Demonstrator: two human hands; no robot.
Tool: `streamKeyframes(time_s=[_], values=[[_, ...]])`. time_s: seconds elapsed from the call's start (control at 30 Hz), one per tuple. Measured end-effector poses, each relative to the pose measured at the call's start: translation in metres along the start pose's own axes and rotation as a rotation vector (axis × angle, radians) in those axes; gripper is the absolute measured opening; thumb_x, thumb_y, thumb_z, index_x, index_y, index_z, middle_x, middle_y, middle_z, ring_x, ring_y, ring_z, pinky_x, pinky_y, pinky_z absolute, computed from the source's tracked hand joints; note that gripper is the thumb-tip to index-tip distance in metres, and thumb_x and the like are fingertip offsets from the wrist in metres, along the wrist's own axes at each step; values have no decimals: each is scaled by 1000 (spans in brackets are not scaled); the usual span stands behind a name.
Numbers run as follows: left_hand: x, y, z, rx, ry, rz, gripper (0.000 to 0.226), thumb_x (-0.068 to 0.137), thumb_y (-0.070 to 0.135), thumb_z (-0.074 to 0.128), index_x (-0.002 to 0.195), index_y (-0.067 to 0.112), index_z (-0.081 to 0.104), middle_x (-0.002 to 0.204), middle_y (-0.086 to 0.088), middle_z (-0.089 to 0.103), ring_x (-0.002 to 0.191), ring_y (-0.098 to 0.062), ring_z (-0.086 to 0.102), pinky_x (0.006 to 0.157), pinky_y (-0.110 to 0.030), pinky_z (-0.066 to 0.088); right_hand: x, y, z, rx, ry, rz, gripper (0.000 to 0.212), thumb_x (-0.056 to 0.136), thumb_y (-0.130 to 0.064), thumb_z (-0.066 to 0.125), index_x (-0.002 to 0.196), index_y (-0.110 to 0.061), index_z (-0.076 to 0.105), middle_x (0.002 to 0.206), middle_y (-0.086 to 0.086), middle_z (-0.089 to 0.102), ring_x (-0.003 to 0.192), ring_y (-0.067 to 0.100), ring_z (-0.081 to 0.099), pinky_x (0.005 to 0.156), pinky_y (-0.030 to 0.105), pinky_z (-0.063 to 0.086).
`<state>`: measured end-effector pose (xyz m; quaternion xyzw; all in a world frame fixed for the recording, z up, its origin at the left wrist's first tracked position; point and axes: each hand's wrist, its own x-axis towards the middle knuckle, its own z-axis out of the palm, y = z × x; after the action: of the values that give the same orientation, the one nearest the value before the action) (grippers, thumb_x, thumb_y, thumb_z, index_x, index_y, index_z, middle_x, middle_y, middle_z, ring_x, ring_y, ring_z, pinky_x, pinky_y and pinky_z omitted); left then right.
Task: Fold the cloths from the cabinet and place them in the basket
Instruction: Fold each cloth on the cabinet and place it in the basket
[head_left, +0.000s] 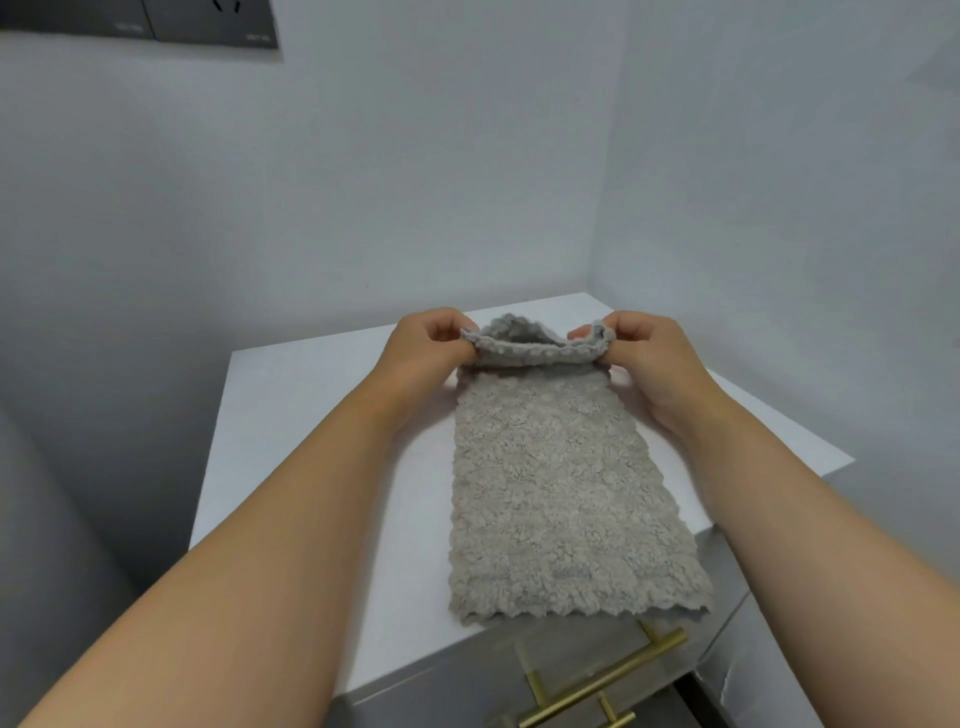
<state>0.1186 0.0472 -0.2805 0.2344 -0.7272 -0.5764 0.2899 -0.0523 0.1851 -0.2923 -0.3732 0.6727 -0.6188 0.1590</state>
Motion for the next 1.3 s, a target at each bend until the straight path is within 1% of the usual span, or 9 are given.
streamKeyframes(time_s=[0.13,0.23,0.4,0.5,0.6,0.73,0.93,1.07,1.3], values=[[-11,7,4,434,-88,103,14,83,3,49,73,4,59,85,-7,63,60,-4,55,60,-22,48,-9,0,-5,-19,-45,-2,22,75,-11,65,82,10,67,94,9,70,93,16,62,96,36,45],[-12,5,4,648,-46,185,31,90,22,49,77,-2,64,94,-7,64,86,-20,59,82,-37,48,-14,-1,-5,-81,-54,16,24,81,-10,55,62,-2,67,98,2,72,103,13,63,100,37,44],[-1,-3,6,786,2,176,56,87,49,57,69,-3,64,93,-21,67,82,-32,62,80,-45,52,-19,-3,0,-254,-23,31,30,85,-21,67,62,-2,66,87,4,73,82,6,65,76,18,46],[1,-3,3,825,-44,132,43,80,39,70,56,9,54,90,-12,67,88,-25,62,79,-37,51,-19,-2,1,-379,-86,28,26,82,-19,71,62,-10,57,99,11,70,99,14,64,66,7,42],[-1,-3,-2,809,-104,88,26,80,36,72,77,15,57,95,2,61,93,-15,55,69,-22,42,-16,-4,-1,-502,-124,22,13,82,-27,72,86,-18,62,122,4,62,111,19,57,85,22,44],[-1,-1,-11,798,-227,17,50,83,42,68,124,20,51,120,7,51,106,-11,47,85,-22,33,-14,-10,-1,-730,-247,72,60,87,-43,62,138,-16,43,153,2,28,138,19,30,108,29,25],[-2,4,-18,786,-332,-27,42,82,47,67,106,13,62,108,-1,60,93,-17,53,74,-23,38,-16,-13,-9,-633,-318,153,67,83,-47,65,138,-14,46,140,-6,47,127,13,44,100,19,30],[-7,14,-23,687,-369,-61,26,78,29,76,98,19,61,97,5,62,90,-13,55,79,-27,40,-19,-14,-9,-420,-308,108,24,80,-24,74,102,-21,64,96,-17,66,92,2,63,79,7,42],[-4,12,3,641,72,265,19,76,-1,65,83,15,56,78,4,57,73,-18,54,63,-31,45,-20,-10,3,-215,65,-53,21,78,-5,74,92,-4,59,93,1,64,75,8,61,68,21,53]])
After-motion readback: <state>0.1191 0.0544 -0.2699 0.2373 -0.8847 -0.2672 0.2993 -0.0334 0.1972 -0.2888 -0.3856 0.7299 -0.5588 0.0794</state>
